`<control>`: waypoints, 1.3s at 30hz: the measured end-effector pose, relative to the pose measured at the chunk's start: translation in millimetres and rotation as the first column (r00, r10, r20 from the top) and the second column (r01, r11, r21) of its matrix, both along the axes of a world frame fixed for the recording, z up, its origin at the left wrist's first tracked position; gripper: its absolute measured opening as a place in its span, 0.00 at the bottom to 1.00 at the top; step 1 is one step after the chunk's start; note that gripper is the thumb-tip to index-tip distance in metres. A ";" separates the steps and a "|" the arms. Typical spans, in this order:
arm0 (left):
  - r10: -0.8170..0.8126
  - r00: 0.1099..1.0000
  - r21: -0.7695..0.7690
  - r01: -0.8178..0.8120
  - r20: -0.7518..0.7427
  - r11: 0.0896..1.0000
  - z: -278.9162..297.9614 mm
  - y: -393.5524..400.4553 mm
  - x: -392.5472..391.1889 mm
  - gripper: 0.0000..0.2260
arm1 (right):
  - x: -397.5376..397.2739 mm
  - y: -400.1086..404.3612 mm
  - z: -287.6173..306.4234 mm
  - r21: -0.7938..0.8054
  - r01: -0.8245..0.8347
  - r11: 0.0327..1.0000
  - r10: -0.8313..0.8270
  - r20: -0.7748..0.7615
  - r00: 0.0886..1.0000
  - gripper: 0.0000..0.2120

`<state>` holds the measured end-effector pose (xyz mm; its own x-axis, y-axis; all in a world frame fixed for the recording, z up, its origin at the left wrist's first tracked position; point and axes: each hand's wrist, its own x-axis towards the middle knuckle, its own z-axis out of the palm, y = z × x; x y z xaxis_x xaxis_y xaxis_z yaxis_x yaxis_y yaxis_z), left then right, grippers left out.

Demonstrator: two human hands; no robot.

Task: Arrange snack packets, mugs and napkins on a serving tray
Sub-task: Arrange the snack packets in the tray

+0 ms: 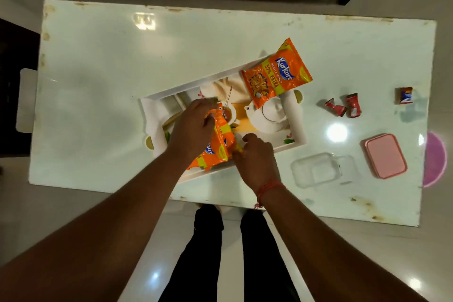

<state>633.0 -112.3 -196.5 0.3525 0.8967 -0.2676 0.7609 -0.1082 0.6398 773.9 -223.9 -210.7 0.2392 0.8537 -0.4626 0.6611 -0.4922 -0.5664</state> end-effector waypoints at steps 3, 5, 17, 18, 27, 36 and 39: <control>-0.068 0.998 0.057 0.069 -0.017 0.996 1.0 -7.7 0.7 0.15 | -14.7 6.3 -4.6 -0.127 0.052 0.991 -0.058 -0.049 0.997 0.09; -0.066 0.998 0.099 0.067 -0.012 0.993 3.0 -9.8 4.6 0.15 | -13.0 16.3 -3.8 -0.153 0.143 0.978 -0.160 -0.107 0.981 0.09; -0.157 0.937 0.118 0.202 -0.313 0.972 7.1 -22.0 19.1 0.19 | 80.9 39.9 15.8 0.086 0.170 0.982 -0.172 0.011 0.985 0.18; -0.205 0.943 0.149 0.249 -0.261 0.957 7.3 -26.4 25.4 0.18 | 91.1 40.7 15.3 0.081 0.112 0.990 -0.116 0.051 0.992 0.19; 0.269 0.952 -0.609 -0.128 0.146 0.783 6.3 -59.6 98.7 0.19 | 141.1 57.1 7.1 0.116 0.102 0.988 -0.118 0.142 0.983 0.20; 0.390 0.912 -0.679 -0.208 0.125 0.704 2.1 -58.0 118.7 0.11 | 151.8 49.6 0.0 0.184 0.295 0.938 -0.316 0.100 0.943 0.16; 0.382 0.914 -0.673 -0.200 0.133 0.712 1.7 -58.6 121.4 0.14 | 152.5 49.1 4.4 0.184 0.312 0.932 -0.330 0.077 0.941 0.16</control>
<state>754.4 -171.0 -194.8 0.2373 0.6162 -0.7510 0.4920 0.5903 0.6399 926.4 -174.8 -206.3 0.5529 0.7855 -0.2780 0.5435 -0.5929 -0.5942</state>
